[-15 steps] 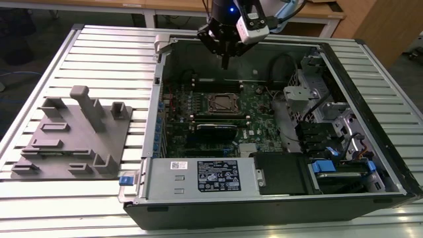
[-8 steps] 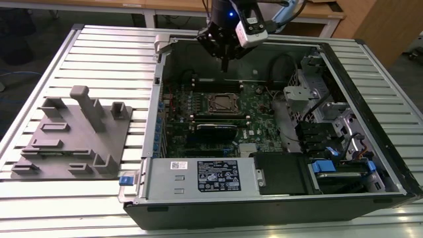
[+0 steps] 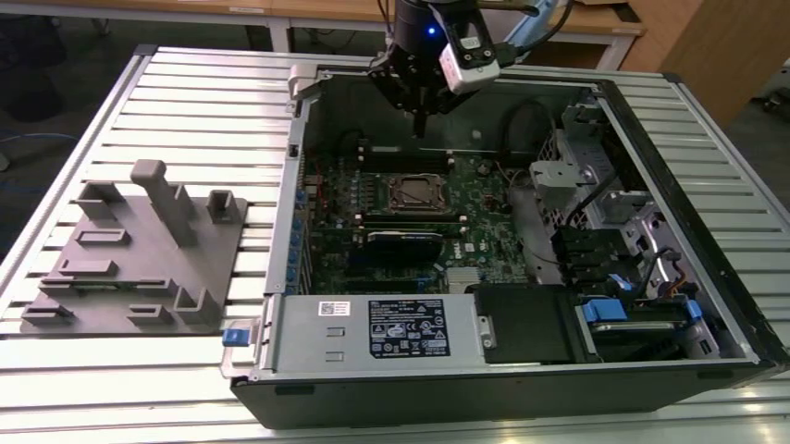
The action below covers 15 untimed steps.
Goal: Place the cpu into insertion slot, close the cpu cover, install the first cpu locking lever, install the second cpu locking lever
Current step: 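Install the second cpu locking lever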
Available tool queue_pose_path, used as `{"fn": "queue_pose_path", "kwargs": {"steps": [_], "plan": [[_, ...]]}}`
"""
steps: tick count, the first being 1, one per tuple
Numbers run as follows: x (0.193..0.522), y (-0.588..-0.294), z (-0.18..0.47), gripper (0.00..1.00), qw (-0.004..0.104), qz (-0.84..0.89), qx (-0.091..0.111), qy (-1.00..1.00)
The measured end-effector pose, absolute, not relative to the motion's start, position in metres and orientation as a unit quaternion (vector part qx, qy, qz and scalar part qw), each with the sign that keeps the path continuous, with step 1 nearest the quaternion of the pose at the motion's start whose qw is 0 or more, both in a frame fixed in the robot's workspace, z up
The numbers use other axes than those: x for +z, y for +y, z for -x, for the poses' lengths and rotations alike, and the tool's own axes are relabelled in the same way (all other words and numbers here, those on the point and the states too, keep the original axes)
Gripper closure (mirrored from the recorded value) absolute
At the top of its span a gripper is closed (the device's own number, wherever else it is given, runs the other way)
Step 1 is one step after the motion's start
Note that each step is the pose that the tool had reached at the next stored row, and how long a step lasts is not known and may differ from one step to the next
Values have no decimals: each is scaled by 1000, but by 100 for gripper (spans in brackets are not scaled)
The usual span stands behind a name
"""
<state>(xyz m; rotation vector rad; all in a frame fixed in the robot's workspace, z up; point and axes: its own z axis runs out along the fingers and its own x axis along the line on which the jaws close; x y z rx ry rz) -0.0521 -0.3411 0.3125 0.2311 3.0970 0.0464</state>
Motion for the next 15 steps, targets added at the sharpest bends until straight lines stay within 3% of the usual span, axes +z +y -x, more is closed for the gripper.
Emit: {"fn": "queue_pose_path", "kwargs": {"steps": [15], "plan": [[309, -343, 52, 90, 18, -74, 15, 997]]}}
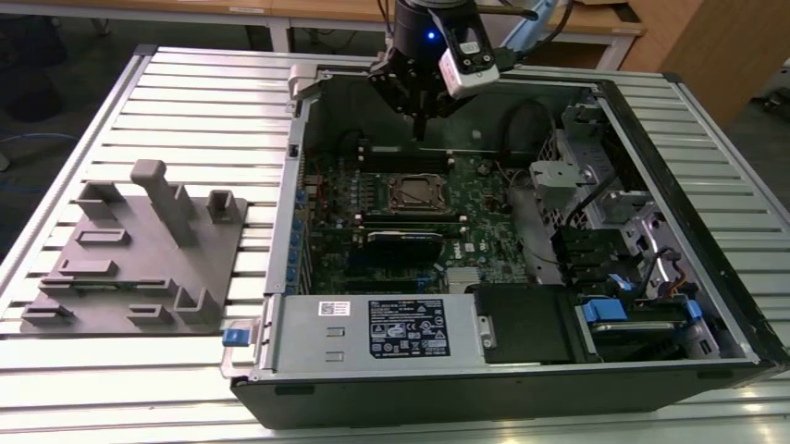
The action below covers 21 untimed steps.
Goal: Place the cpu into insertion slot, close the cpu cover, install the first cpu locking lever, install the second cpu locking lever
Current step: 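Install the second cpu locking lever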
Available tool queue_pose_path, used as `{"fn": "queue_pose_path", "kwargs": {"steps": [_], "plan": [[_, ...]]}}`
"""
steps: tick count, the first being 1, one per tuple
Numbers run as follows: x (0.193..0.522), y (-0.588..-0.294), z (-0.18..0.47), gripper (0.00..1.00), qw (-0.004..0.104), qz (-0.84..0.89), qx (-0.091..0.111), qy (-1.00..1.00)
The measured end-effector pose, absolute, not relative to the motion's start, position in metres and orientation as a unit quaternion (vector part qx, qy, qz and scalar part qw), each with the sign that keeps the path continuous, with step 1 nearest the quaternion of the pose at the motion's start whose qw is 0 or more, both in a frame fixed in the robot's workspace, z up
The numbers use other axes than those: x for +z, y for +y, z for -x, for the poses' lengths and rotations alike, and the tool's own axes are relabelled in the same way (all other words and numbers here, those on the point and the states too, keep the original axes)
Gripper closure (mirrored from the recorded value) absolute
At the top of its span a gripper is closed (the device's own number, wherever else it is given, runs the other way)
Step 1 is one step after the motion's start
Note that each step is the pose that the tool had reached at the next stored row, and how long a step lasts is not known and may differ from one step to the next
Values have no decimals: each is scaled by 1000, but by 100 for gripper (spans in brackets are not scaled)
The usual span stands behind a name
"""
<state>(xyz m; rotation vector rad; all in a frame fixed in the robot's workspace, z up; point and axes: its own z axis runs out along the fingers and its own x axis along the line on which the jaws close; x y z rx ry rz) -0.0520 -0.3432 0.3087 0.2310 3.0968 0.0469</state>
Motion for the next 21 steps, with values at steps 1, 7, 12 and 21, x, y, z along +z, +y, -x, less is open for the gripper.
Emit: {"fn": "queue_pose_path", "kwargs": {"steps": [1, 7, 12, 21], "plan": [[309, -343, 52, 90, 18, -74, 15, 997], [307, -345, 52, 90, 18, -74, 15, 997], [307, -347, 52, 90, 18, -74, 15, 997], [306, -356, 52, 90, 18, -74, 15, 997]]}}
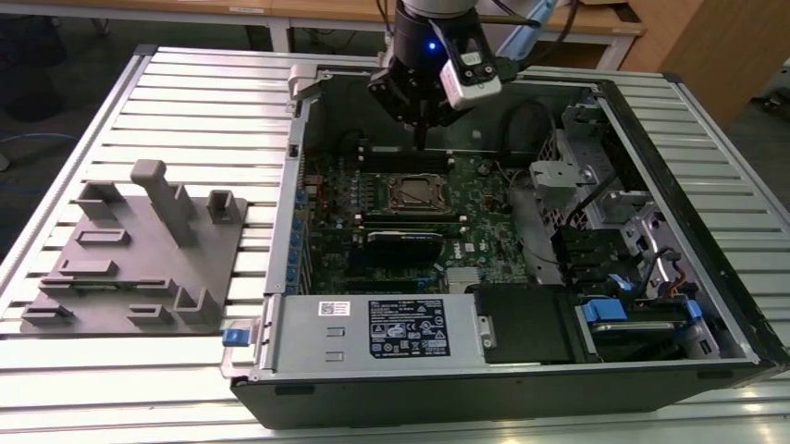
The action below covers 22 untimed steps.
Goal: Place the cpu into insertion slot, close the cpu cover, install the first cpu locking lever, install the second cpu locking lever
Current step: 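Install the second cpu locking lever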
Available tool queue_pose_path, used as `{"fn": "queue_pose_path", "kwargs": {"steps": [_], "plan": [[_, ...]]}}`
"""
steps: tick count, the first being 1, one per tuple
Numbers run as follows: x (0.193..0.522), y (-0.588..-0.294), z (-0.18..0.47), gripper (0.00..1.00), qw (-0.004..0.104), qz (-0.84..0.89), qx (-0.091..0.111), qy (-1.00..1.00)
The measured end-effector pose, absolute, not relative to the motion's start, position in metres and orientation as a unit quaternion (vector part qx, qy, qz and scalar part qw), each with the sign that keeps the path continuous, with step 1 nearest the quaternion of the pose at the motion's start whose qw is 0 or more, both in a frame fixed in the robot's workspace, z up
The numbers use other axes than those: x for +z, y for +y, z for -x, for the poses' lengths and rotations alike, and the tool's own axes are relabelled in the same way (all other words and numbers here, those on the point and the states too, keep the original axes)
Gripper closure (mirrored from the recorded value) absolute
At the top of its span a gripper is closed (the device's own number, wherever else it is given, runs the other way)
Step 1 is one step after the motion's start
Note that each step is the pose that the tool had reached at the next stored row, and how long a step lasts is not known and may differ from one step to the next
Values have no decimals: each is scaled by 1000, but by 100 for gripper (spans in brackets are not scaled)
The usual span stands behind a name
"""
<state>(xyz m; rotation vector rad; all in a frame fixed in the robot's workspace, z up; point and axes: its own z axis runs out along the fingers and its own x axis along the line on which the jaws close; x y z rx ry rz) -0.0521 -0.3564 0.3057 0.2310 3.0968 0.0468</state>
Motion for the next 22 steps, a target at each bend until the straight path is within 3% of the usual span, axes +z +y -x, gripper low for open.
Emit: {"fn": "queue_pose_path", "kwargs": {"steps": [22], "plan": [[299, -363, 52, 90, 18, -71, 15, 997]]}}
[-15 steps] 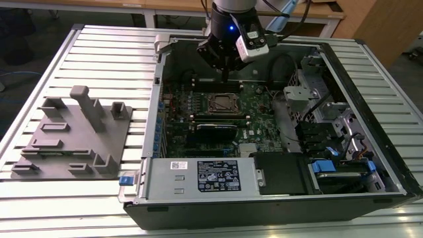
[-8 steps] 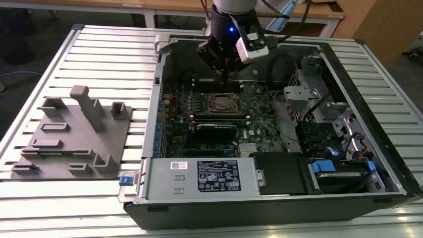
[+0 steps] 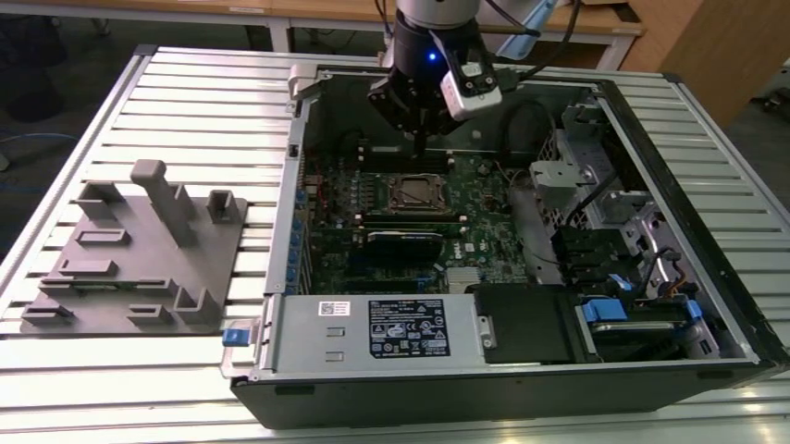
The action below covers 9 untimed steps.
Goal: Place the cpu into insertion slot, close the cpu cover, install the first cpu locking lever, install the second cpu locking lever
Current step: 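Install the second cpu locking lever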
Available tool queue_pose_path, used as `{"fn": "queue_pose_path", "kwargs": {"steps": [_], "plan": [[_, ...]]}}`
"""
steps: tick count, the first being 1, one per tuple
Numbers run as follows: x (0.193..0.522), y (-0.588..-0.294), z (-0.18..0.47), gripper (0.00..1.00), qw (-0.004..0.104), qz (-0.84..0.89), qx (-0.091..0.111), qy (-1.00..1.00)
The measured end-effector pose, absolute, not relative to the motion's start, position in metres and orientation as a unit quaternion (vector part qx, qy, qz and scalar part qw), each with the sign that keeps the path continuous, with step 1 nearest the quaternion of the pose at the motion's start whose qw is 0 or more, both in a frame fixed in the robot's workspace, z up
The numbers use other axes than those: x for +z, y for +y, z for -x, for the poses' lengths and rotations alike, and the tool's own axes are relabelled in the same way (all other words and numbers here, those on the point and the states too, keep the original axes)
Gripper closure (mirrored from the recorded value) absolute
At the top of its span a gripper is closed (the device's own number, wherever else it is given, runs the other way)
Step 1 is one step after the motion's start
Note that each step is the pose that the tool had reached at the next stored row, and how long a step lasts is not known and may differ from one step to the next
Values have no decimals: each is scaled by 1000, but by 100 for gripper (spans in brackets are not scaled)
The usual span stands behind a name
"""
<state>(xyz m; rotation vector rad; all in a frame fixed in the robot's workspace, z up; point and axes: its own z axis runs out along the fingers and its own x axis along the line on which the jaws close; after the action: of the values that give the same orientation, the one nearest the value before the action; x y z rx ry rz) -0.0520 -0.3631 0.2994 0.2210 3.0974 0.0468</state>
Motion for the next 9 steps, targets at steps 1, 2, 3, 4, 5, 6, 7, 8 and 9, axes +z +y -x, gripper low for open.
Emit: {"fn": "queue_pose_path", "kwargs": {"steps": [1, 2, 3, 4, 5, 6, 7, 8, 9], "plan": [[299, -363, 52, 90, 18, -71, 15, 997], [299, -363, 52, 90, 18, -71, 15, 997], [299, -363, 52, 90, 18, -71, 15, 997], [298, -363, 52, 90, 18, -71, 15, 997], [298, -363, 52, 90, 18, -71, 15, 997], [298, -363, 52, 90, 18, -71, 15, 997], [297, -363, 52, 90, 18, -71, 15, 997], [297, -363, 52, 90, 18, -71, 15, 997], [297, -363, 52, 90, 18, -71, 15, 997]]}}
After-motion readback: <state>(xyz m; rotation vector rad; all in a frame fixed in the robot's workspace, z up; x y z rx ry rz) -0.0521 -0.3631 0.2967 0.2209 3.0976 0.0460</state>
